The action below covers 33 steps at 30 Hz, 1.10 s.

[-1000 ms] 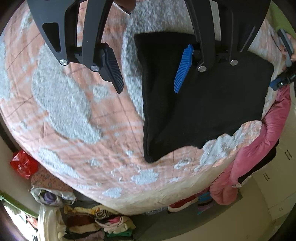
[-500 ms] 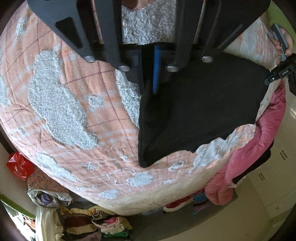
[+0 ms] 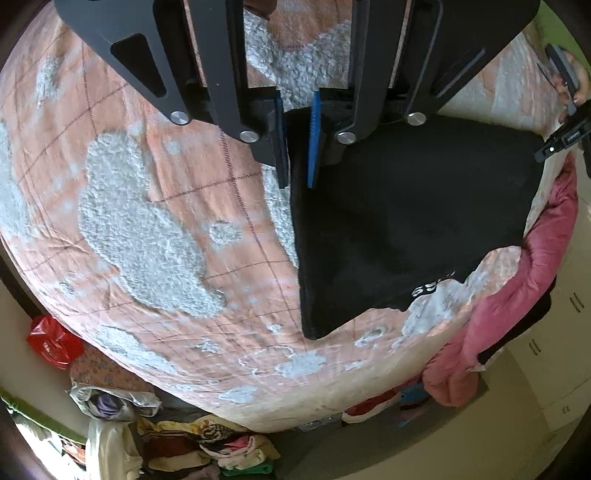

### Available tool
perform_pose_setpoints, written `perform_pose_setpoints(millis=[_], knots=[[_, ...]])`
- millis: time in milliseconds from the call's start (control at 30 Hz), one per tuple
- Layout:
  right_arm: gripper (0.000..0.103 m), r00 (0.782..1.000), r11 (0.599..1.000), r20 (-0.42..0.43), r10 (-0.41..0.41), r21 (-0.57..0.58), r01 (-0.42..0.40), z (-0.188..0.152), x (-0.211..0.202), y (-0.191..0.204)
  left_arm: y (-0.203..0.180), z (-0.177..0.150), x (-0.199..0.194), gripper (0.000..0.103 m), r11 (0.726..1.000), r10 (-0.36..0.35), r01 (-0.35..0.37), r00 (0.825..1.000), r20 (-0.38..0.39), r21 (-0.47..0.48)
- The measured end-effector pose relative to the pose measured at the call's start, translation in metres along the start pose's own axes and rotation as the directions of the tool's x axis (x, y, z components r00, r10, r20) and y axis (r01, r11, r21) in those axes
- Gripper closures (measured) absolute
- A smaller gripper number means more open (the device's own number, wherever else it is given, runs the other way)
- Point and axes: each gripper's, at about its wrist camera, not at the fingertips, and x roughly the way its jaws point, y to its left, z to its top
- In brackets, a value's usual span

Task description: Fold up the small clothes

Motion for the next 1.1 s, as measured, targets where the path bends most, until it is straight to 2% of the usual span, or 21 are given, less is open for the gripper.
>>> perform_pose_setpoints(millis=[200,267,400,467,533,600,733,900,1100], knots=[[0.074,1.000,0.999,0.008,-0.020,0.028,0.020,-0.005,-0.006,-0.004,-0.004,-0.005,-0.003,0.086,1.000,0.015,-0.015,1.000,0.002,0.009],[0.069,1.000,0.999,0.011,-0.020,0.037,0.020,-0.007,-0.009,-0.005,-0.006,-0.006,-0.005,0.082,1.000,0.023,-0.023,1.000,0.002,0.017],[0.055,0.999,0.999,0.023,-0.033,0.037,0.032,-0.010,-0.017,-0.004,-0.010,-0.010,-0.006,0.077,0.999,0.028,-0.028,1.000,-0.004,0.029],[0.053,0.999,0.999,0.036,-0.034,0.035,0.033,-0.012,-0.023,-0.003,-0.012,-0.012,-0.007,0.076,0.999,0.034,-0.034,0.999,-0.005,0.039],[0.042,0.998,0.999,0.048,-0.036,0.032,0.035,-0.013,-0.027,-0.001,-0.014,-0.013,-0.008,0.076,0.998,0.037,-0.036,0.999,-0.004,0.045],[0.039,0.998,0.999,0.061,-0.035,0.030,0.033,-0.015,-0.032,0.000,-0.014,-0.014,-0.010,0.075,0.998,0.039,-0.039,0.999,-0.004,0.045],[0.025,0.997,0.999,0.077,-0.026,0.029,0.024,-0.017,-0.039,0.003,-0.016,-0.015,-0.011,0.074,0.998,0.043,-0.043,0.999,-0.001,0.049],[0.017,0.996,0.999,0.084,-0.022,0.027,0.019,-0.020,-0.045,0.006,-0.019,-0.017,-0.013,0.072,0.997,0.048,-0.048,0.999,0.000,0.056],[0.014,0.996,1.000,0.089,-0.014,0.024,0.012,-0.024,-0.049,0.010,-0.024,-0.019,-0.019,0.069,0.996,0.057,-0.058,0.998,0.015,0.070]])
